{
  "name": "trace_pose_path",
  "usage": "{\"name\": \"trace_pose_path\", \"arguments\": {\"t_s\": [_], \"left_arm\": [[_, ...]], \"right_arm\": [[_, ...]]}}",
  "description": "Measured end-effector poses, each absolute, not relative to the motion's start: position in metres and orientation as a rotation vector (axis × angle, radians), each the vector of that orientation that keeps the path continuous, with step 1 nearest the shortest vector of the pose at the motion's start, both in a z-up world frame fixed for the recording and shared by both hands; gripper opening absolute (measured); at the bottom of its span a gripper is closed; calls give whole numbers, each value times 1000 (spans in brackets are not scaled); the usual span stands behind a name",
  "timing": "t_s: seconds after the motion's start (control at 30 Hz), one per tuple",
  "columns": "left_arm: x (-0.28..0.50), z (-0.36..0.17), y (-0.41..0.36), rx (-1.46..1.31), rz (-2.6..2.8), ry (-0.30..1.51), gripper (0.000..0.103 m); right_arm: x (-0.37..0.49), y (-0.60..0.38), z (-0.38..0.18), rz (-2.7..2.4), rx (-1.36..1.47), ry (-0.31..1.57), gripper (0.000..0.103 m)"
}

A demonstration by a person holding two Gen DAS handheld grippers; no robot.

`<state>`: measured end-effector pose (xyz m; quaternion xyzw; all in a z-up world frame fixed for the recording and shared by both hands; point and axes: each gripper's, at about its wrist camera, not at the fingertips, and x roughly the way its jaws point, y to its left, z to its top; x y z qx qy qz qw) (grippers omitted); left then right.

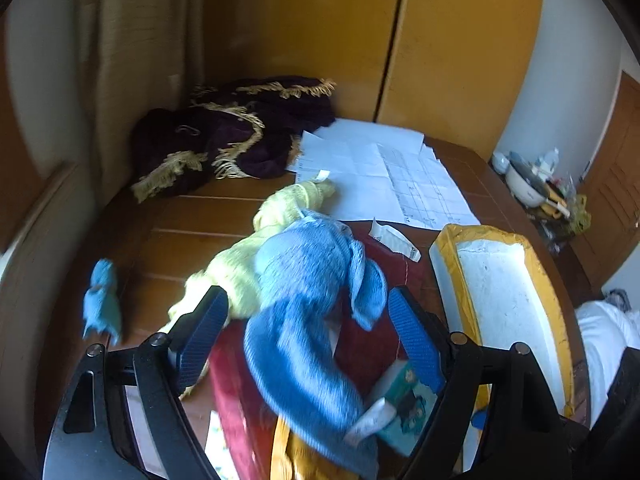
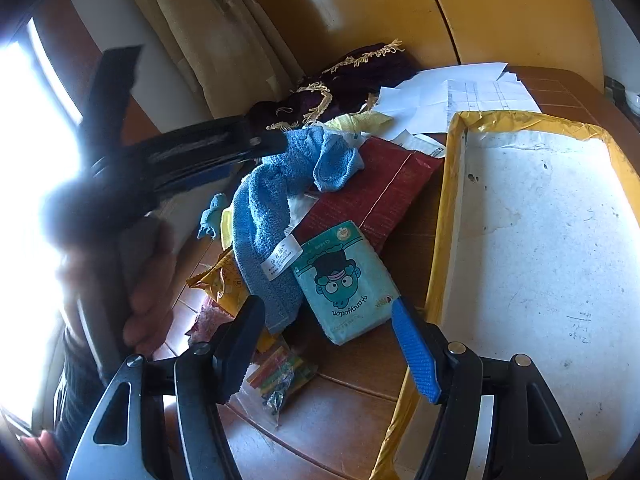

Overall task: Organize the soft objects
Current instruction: 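Reach the left tool to the blue knitted towel and grasp it, then lift the blue towel with the left tool while the right tool grasps the teal snack bag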

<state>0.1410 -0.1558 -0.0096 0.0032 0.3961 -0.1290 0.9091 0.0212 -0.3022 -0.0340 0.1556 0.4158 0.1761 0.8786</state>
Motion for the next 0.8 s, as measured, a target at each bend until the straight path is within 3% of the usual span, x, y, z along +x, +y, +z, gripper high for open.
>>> {"name": "trace_pose_path", "arguments": {"t_s": [0.07,0.2,0.3,0.8], "left_arm": [[156,-19,-166,54,-272,856,75],[172,-40,-169,76,-239,946,49],[171,-45,-162,39,-233,950,42],[138,-31,-71,-349,-357,826,38]], "right_arm": [[23,-303,-35,367,334,865,68],[23,-303,-33,364,335,861,68],[23,-303,-33,365,326,866,68],[71,-274,-27,329,56,977,68]]}}
